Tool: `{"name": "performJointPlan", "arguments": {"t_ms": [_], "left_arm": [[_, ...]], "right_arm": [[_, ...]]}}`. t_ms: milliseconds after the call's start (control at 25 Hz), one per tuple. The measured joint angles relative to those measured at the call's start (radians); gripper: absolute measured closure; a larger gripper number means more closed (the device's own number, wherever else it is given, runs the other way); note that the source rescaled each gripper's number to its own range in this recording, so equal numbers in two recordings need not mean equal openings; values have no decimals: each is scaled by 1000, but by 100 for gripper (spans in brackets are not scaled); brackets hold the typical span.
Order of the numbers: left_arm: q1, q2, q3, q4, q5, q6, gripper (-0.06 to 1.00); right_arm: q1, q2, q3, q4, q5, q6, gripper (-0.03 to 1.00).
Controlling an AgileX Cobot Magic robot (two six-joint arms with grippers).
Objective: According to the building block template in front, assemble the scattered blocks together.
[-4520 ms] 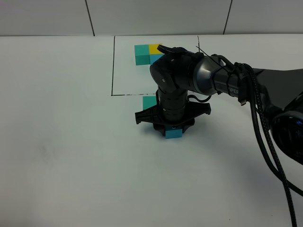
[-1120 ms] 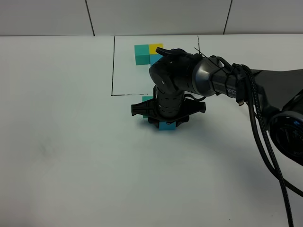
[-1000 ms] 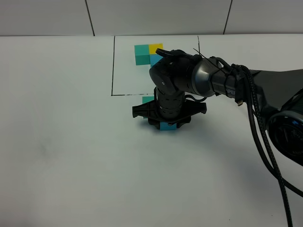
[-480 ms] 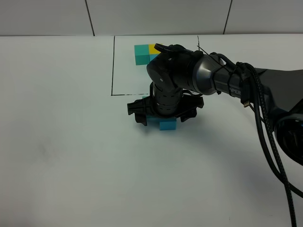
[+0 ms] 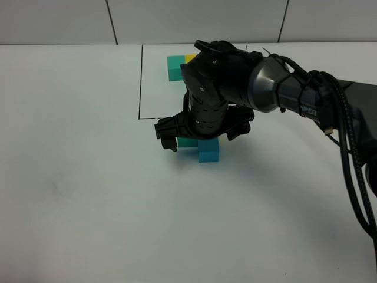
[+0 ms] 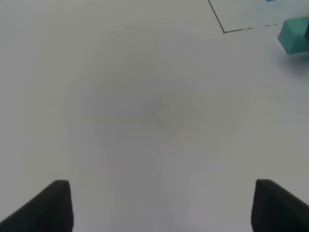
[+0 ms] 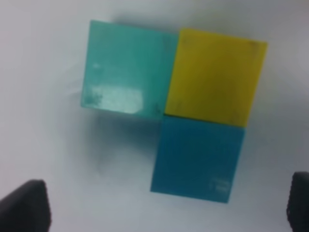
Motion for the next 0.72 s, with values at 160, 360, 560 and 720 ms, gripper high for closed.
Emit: {"name": "performJointPlan", "arguments": {"t_ms": [160, 360, 560, 720], "left_arm": [[0, 0, 0, 0, 0, 0, 19], [0, 0, 0, 0, 0, 0, 19], [0, 0, 0, 0, 0, 0, 19], [0, 0, 0, 0, 0, 0, 19]], "right_arm": [[-33, -38, 0, 7, 45, -60, -3], [-147, -77, 22, 39, 63, -157, -3], [-314, -126, 118, 88, 59, -284, -3], [-460, -207, 228, 93, -9, -315, -3]]}}
